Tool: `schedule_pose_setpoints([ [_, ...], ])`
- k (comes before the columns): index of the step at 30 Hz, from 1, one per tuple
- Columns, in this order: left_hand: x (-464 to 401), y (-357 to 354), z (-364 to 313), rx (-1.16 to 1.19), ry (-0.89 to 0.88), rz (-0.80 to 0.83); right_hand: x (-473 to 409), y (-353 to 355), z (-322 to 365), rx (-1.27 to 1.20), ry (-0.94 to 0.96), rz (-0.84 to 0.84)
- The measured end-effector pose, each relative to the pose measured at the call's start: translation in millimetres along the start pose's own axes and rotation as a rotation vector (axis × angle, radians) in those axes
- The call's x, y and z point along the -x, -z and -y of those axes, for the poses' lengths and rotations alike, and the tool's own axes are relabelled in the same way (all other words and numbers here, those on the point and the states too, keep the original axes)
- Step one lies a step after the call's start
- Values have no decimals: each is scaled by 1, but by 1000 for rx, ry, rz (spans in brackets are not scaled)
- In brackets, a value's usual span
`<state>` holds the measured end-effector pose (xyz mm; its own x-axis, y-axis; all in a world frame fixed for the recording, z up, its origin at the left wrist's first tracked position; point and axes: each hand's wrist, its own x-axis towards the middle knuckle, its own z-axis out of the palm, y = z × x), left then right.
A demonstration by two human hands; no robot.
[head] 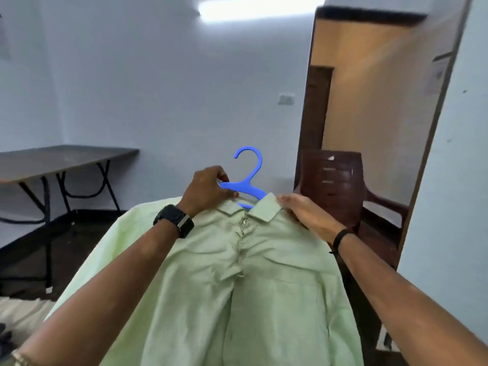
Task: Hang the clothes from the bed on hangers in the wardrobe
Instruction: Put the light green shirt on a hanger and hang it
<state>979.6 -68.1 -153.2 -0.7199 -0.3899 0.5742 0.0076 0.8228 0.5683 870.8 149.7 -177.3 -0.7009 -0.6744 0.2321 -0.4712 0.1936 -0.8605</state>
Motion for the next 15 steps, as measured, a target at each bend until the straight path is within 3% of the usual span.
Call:
schedule_pose_setpoints([
  [8,-50,95,-127,-5,-237,-67,12,81,127,79,197,-27],
  [15,-79,167,-218,54,-444,-235,22,132,241,113,463,-439],
])
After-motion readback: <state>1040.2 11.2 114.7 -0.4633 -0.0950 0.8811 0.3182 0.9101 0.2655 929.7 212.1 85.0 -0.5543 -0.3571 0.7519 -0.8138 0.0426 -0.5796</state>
